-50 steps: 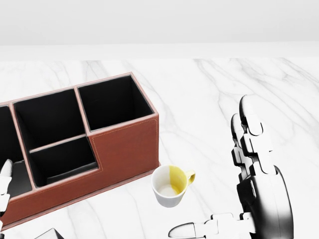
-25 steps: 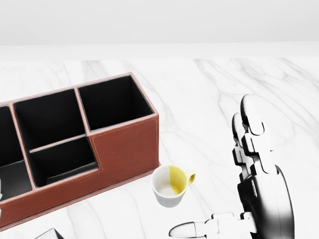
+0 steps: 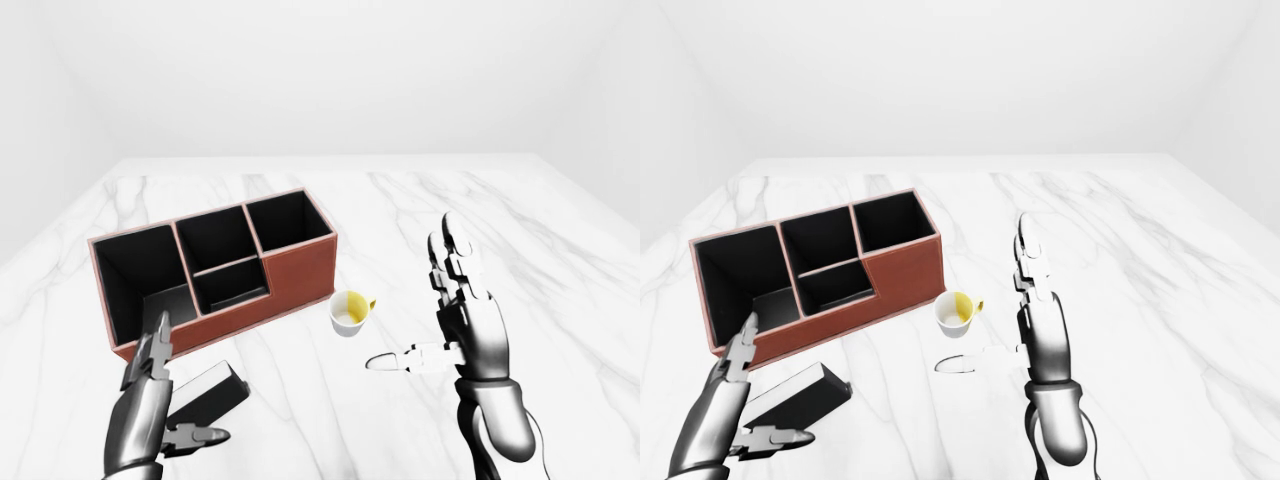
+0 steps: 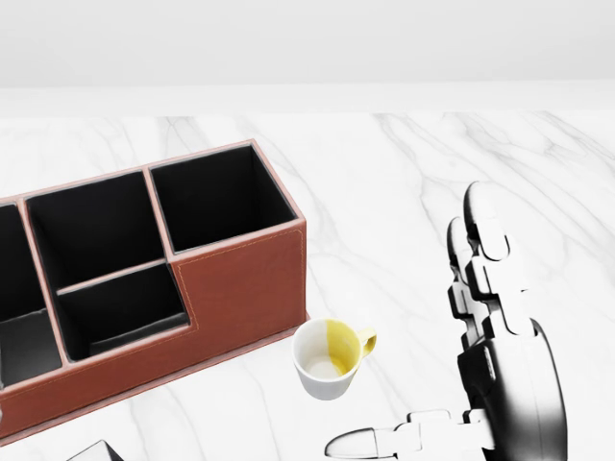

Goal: Pick up the book and place it in the front compartment of the caddy.

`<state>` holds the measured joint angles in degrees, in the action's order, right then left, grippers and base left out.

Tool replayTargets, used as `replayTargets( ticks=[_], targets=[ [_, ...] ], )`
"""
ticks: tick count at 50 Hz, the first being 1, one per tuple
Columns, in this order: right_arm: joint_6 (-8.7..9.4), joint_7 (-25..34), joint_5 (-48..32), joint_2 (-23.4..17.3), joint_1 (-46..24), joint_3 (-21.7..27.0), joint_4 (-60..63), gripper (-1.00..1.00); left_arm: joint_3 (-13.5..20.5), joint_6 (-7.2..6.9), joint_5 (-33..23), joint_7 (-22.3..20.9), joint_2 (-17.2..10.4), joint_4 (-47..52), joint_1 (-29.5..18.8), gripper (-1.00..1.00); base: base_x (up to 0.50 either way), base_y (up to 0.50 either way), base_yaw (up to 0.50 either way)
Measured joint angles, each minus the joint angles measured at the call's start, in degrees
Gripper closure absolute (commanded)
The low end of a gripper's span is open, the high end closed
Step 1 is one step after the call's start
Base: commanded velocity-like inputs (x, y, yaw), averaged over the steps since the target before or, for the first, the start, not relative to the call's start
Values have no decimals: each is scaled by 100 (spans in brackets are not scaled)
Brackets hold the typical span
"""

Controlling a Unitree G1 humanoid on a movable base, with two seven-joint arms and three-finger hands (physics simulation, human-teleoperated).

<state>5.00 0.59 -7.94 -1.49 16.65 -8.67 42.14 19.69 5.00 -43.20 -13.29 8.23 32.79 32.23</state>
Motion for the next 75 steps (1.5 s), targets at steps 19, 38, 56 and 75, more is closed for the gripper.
replayTargets(
  ticks=[19,38,56,75],
  targets=[
    [0,-6,-7,2,-6,7,5,-100,108,0,-310,175,-20,-224,-1,-100,0,0,0],
    [0,-13,-1,7,-14,10,11,-100,57,0,-575,369,-185,-535,-149,-100,0,0,0],
    [0,-30,0,7,-11,5,26,-100,-85,0,-748,533,-364,-761,-235,-100,0,0,0],
    [0,-34,-6,3,-1,-1,54,-100,-202,0,-896,675,-553,-996,-364,-100,0,0,0]
  ],
)
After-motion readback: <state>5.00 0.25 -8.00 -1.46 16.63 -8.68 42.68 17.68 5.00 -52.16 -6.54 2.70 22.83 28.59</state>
